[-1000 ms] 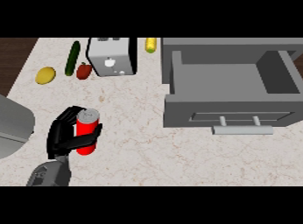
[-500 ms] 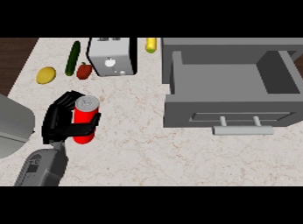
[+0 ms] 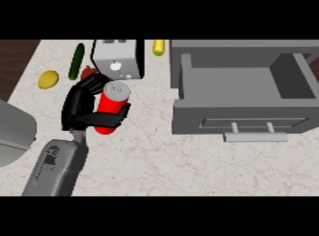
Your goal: Pick up the can, place it into the drawer and close the drawer
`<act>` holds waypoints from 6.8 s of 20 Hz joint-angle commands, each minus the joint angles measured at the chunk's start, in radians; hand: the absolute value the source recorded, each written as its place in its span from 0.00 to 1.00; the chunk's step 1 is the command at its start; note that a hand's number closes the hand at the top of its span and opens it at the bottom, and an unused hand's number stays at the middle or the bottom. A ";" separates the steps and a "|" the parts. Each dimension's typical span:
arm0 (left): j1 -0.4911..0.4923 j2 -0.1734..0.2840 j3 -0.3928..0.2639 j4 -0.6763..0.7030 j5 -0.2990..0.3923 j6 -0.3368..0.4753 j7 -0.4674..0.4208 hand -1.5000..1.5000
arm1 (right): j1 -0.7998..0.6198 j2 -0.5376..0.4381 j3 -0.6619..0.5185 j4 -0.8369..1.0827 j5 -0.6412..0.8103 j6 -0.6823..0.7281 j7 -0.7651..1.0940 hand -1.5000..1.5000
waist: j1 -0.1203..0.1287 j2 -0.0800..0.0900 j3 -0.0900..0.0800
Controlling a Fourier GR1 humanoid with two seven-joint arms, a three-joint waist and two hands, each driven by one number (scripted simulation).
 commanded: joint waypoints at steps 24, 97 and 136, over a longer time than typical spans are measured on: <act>-0.749 -0.066 -0.183 0.275 0.006 0.323 0.377 1.00 | 0.060 0.023 0.010 -0.056 -0.003 0.013 -0.012 0.00 | -0.018 0.002 0.000; -1.090 -0.066 -0.558 0.937 0.603 0.631 -0.002 0.00 | -0.220 -0.147 0.100 -0.033 0.363 -0.005 -0.084 0.00 | -0.092 0.028 0.001; -0.908 0.269 -0.602 0.442 0.496 0.652 0.306 0.00 | -0.720 -0.111 0.263 1.096 1.275 -0.581 -0.161 0.00 | 0.065 -0.001 0.001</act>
